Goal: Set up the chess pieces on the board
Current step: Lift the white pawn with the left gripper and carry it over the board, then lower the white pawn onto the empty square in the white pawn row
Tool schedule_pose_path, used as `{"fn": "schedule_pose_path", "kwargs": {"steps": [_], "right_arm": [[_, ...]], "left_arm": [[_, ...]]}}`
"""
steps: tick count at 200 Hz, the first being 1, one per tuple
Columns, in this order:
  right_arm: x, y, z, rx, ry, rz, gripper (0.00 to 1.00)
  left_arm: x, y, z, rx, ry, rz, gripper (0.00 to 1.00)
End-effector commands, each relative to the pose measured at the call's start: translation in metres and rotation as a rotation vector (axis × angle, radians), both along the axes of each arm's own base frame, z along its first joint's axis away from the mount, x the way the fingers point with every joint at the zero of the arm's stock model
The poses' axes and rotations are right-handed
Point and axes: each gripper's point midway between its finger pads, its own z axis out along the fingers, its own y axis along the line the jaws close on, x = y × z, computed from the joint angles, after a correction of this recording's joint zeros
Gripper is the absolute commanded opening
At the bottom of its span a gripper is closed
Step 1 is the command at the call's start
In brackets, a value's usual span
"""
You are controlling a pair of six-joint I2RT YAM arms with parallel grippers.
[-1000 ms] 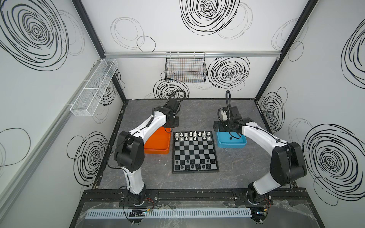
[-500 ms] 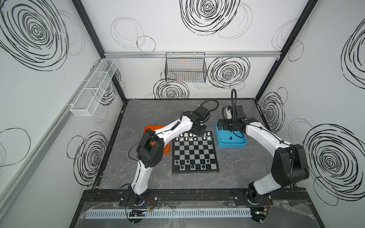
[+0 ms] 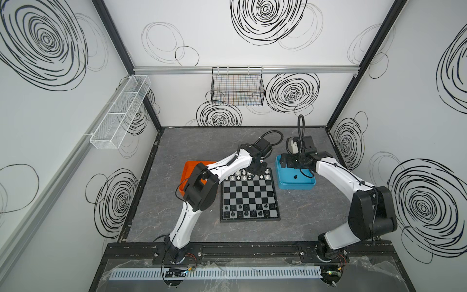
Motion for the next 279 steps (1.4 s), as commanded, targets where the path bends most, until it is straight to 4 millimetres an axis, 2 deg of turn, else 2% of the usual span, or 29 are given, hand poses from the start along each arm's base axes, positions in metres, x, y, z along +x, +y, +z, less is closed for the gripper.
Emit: {"fn": "schedule_pose_path", "kwargs": {"steps": [1, 122, 279], "right_arm": [[-0.005, -0.005, 0.005, -0.010, -0.009, -0.005, 1.00], [-0.005, -0.005, 0.002, -0.007, 0.000, -0.002, 1.00], [-0.004, -0.006, 0.000, -0.005, 0.003, -0.003, 1.00]], "left_arm": [[0.005, -0.003, -0.001, -0.004, -0.001, 0.003, 0.08], [0.006, 0.001, -0.020, 0.025, 0.016, 0.005, 0.08], [0.009, 0.007, -0.032, 0.047, 0.022, 0.017, 0.09]]}}
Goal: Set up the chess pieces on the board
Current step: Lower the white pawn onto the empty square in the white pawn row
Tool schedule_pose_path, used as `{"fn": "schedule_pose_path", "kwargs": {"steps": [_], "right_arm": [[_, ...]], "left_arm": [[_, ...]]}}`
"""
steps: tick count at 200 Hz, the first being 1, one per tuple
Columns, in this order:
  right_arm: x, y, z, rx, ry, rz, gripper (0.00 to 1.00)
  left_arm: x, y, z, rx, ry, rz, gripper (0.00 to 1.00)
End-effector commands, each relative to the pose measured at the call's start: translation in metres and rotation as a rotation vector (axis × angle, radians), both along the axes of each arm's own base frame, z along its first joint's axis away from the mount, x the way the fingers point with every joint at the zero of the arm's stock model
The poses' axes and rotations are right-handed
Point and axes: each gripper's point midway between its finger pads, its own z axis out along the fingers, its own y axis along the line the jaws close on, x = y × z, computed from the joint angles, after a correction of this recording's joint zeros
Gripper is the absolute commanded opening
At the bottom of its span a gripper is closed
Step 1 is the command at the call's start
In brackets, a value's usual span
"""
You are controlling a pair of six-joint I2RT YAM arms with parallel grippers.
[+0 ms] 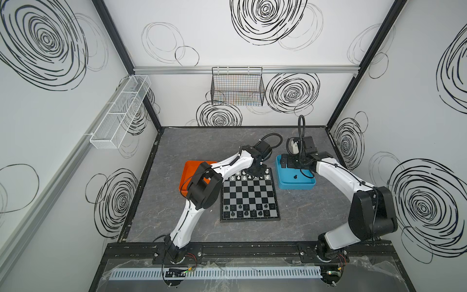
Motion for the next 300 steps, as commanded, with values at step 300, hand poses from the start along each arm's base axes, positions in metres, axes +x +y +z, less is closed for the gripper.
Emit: {"fn": "schedule_pose_path", "kwargs": {"steps": [300], "right_arm": [[-0.0017, -0.0027, -0.0034, -0.005, 0.015, 0.006, 1.00]], "left_arm": [[0.0078, 0.0011, -0.0113, -0.005, 0.008, 0.014, 0.21]]}}
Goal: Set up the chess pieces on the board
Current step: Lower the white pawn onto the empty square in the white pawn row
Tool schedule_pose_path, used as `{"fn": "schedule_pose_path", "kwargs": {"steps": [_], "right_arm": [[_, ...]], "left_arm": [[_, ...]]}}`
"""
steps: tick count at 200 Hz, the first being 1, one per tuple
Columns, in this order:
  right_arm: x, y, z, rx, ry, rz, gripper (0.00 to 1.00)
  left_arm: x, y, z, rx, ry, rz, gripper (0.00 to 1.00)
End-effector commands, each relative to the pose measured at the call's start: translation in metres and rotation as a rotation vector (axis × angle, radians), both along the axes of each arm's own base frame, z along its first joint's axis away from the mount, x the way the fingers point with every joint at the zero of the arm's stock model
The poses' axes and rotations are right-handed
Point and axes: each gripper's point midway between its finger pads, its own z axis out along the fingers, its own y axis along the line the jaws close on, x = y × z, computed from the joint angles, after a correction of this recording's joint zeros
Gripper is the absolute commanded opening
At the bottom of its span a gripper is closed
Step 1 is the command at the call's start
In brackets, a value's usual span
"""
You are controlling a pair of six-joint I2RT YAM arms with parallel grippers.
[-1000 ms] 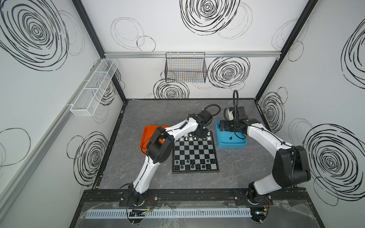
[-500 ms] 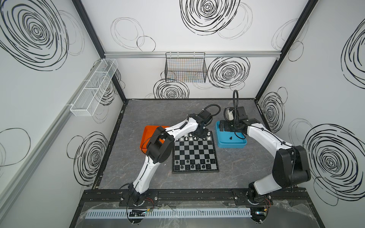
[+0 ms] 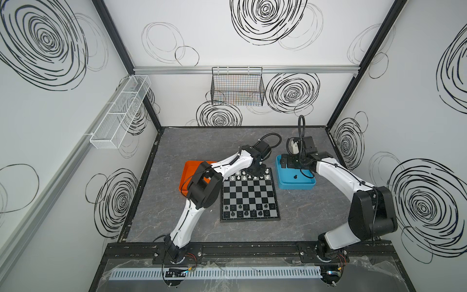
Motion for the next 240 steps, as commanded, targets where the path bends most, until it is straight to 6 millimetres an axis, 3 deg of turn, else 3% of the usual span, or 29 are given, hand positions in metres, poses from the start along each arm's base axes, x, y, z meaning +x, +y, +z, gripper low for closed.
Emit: {"fn": "schedule_pose_path", "kwargs": {"steps": [1, 240], "right_arm": [[-0.002, -0.003, -0.003, -0.008, 0.013, 0.005, 1.00], [-0.001, -0.002, -0.004, -0.006, 0.013, 0.006, 1.00]], "left_arm": [[0.005, -0.001, -0.008, -0.001, 0.004, 0.008, 0.21], [-0.006, -0.007, -0.015, -0.007, 0.025, -0.009, 0.21]]}}
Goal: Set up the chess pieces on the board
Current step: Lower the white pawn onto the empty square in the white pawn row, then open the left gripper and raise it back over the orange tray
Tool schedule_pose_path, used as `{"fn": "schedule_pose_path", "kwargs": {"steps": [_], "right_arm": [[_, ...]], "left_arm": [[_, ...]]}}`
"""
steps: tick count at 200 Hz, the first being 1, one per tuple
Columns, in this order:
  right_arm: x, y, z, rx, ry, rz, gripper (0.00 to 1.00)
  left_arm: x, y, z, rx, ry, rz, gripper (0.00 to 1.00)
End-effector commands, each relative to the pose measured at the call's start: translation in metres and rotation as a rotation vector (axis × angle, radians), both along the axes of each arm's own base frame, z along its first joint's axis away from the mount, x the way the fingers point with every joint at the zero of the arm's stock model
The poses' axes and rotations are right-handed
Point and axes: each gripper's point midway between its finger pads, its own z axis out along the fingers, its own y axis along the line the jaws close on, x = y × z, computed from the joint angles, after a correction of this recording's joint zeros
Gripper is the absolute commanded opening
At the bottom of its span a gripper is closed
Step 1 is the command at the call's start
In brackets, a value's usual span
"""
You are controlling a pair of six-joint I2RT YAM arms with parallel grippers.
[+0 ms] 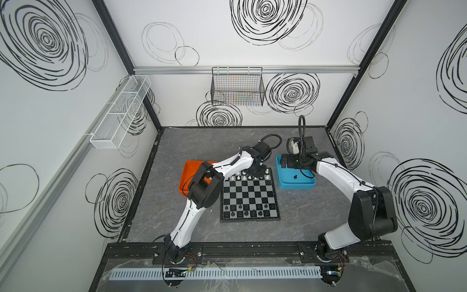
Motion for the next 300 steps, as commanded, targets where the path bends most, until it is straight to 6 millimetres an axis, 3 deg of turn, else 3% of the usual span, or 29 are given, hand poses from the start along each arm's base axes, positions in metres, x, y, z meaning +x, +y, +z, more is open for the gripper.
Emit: {"fn": "schedule_pose_path", "kwargs": {"steps": [1, 83, 141, 249, 300], "right_arm": [[-0.001, -0.002, -0.004, -0.012, 0.012, 0.002, 1.00], [-0.001, -0.002, -0.003, -0.011, 0.012, 0.004, 1.00], [0.000, -0.001, -0.002, -0.008, 0.009, 0.005, 1.00], [0.004, -0.006, 0.005, -0.024, -0.004, -0.020, 1.00], [0.007, -0.019, 0.015, -0.069, -0.018, -0.067, 1.00]], "left_arm": [[-0.004, -0.002, -0.008, 0.004, 0.015, 0.000, 0.21], [-0.001, -0.002, 0.000, 0.005, -0.001, 0.003, 0.26], [0.007, 0.003, 0.018, -0.001, -0.034, 0.018, 0.29], [0.003, 0.008, 0.080, -0.059, -0.111, 0.004, 0.37], [0.015, 0.035, 0.123, -0.078, -0.205, 0.021, 0.42]]}}
